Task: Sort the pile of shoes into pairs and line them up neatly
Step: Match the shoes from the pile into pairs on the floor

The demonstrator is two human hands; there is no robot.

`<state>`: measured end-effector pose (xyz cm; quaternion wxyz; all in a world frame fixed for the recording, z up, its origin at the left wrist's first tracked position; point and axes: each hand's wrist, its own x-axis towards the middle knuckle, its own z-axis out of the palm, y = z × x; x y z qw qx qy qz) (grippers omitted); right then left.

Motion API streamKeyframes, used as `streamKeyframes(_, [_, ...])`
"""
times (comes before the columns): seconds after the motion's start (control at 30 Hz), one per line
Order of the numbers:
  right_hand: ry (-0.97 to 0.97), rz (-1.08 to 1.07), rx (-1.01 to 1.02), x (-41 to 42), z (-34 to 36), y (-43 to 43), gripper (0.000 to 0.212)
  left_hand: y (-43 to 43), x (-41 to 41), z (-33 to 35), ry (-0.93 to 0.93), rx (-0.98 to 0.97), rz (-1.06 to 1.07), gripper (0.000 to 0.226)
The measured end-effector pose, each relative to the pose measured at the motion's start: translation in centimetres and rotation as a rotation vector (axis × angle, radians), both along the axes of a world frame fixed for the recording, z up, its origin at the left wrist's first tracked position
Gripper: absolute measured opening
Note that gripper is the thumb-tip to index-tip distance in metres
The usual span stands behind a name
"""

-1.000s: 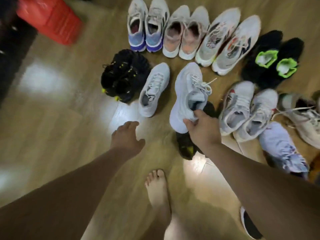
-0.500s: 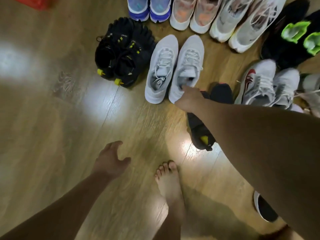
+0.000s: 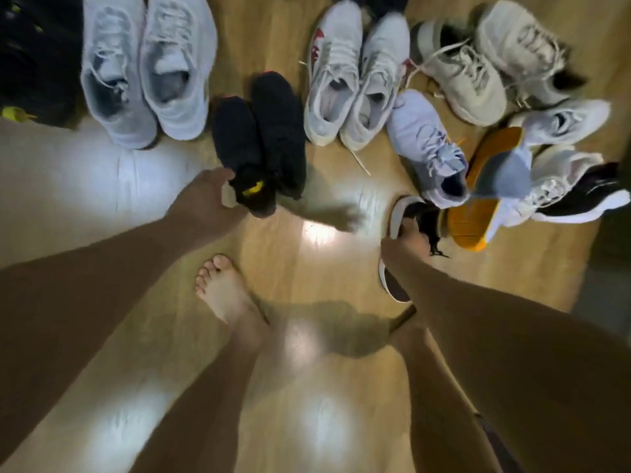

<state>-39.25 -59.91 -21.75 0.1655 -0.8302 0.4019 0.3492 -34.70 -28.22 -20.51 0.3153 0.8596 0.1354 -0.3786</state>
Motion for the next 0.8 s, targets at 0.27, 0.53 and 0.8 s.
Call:
streamKeyframes(0.27, [0.227, -0.057, -0.002, -8.5, -2.6, -13.1, 0.081, -15.4, -5.4, 0.9, 0.180, -0.013, -0.241, 0.071])
streamKeyframes(0.53, [-0.019, 0.067, 0.055, 1.0, -0.2, -30.0, 0.055, -29.7, -3.3, -0.8, 0.160, 0.029, -0.487, 0.064])
streamKeyframes(0.8, [-0.089, 0.099, -0.079, 7.6, -1.1, -48.6, 0.041, -42.0, -3.5, -6.1, 0.373, 0.107, -0.575, 0.059])
